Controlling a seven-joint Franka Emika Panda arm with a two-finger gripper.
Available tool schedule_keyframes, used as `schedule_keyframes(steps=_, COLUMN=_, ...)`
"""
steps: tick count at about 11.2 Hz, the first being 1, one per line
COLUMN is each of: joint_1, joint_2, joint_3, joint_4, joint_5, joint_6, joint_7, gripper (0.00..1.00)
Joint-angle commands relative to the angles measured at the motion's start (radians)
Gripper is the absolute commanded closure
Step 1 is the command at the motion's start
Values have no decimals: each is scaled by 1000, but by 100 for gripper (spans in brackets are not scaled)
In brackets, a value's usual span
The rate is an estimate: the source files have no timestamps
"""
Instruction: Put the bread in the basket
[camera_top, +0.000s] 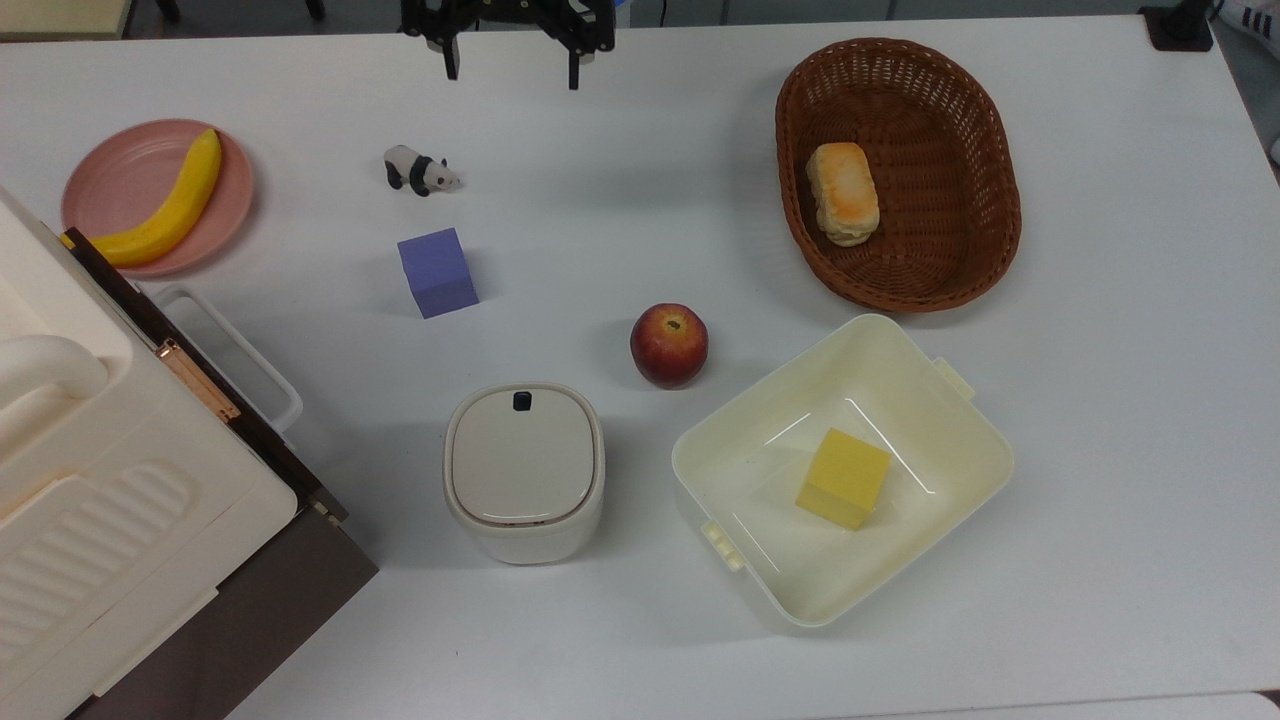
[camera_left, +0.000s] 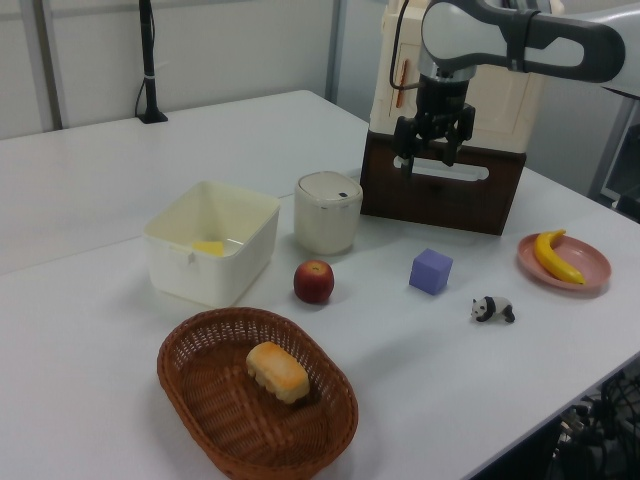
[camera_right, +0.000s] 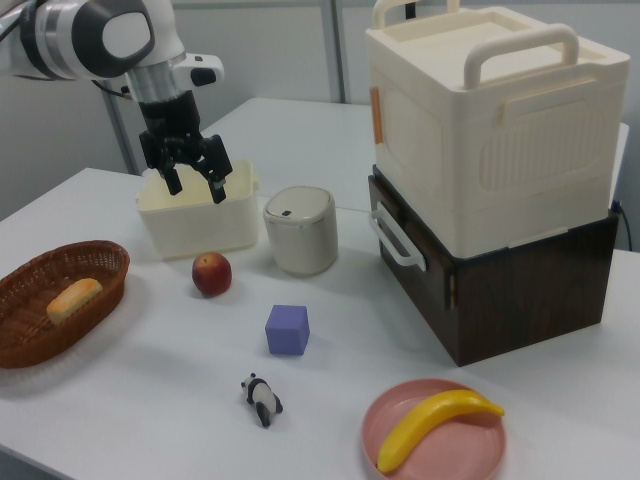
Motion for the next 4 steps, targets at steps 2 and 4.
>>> schedule_keyframes(steps=2, joint_1=7, joint_2=0, joint_3=-18, joint_4=39, joint_5=7, joint_6=-58, joint_7=-45, gripper=0)
schedule_keyframes(steps=4, joint_1=-5, joint_2=0, joint_3=-18, joint_4=44, joint_5=17, joint_6=-58, joint_7=-47, gripper=0)
